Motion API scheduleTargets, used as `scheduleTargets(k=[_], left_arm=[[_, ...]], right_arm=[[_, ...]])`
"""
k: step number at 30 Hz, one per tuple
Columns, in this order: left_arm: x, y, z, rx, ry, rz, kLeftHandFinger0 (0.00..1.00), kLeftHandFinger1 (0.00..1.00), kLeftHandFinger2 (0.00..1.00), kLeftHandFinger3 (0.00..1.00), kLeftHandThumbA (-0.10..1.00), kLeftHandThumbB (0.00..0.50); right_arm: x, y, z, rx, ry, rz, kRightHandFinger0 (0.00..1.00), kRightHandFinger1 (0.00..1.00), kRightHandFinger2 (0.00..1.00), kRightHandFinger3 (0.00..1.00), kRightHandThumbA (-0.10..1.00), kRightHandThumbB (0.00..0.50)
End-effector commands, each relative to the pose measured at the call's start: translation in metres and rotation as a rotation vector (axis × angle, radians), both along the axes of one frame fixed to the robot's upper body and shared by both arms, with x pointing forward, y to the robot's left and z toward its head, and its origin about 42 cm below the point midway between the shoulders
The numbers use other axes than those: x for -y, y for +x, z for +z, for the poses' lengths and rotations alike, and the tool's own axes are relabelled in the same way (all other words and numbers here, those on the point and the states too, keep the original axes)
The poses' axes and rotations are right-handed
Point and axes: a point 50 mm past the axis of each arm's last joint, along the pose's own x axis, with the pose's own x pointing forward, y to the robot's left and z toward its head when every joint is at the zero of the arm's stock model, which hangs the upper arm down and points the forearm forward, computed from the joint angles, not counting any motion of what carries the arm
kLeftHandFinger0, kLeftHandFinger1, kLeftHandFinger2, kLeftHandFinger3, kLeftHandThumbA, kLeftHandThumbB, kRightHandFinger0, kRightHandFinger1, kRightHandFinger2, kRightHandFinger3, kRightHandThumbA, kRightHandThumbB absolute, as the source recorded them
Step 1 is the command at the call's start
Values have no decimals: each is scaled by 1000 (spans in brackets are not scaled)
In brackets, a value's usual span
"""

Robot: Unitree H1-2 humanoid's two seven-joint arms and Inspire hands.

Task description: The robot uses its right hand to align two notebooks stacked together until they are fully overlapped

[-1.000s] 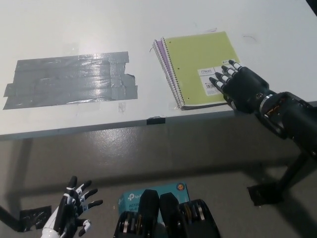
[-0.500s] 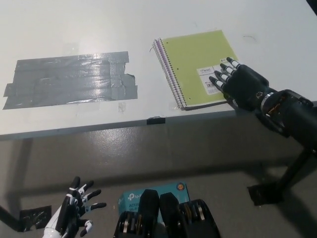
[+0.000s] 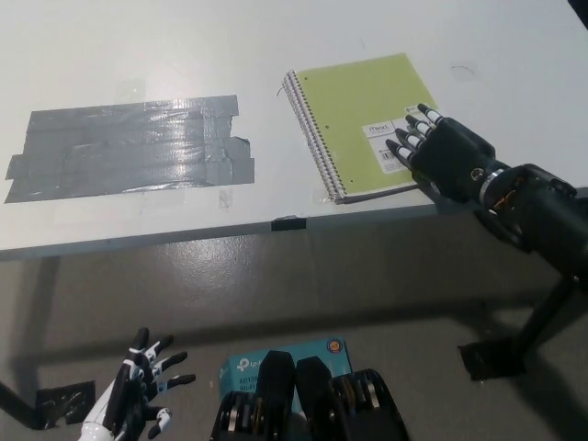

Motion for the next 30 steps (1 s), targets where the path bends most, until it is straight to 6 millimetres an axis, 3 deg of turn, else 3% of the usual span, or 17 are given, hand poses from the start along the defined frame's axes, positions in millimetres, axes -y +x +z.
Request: scheduleTargets(k=[1,5,13,19,25,30], left_arm=[[1,1,11,48,11,-35,741,779,927,1000,1000,500],[1,1,11,44,4,-41,808,821,951,1000,1000,500],[4,0,10,44,-6,-37,869,835,947,1000,1000,500],[4,0,9,42,-5,-38,812,816,930,1000,1000,500],[3,0,10,44,-2,-39,841,827,937,1000,1000,500],[2,-2,10,41,-7,-30,780,797,930,1000,1000,500]], right_arm=[[-8,-2,-5,-49,11,-25,1000,1000,1000,1000,1000,395],[-16,-3,-9,-57,34,-65,1000,1000,1000,1000,1000,416],[-27,-4,-10,-59,46,-77,1000,1000,1000,1000,1000,399],[-33,-4,-8,-81,70,-86,1000,1000,1000,1000,1000,400],[-23,-2,-5,-74,9,-113,1000,1000,1000,1000,1000,401],[-11,4,10,-52,3,-147,1000,1000,1000,1000,1000,386]])
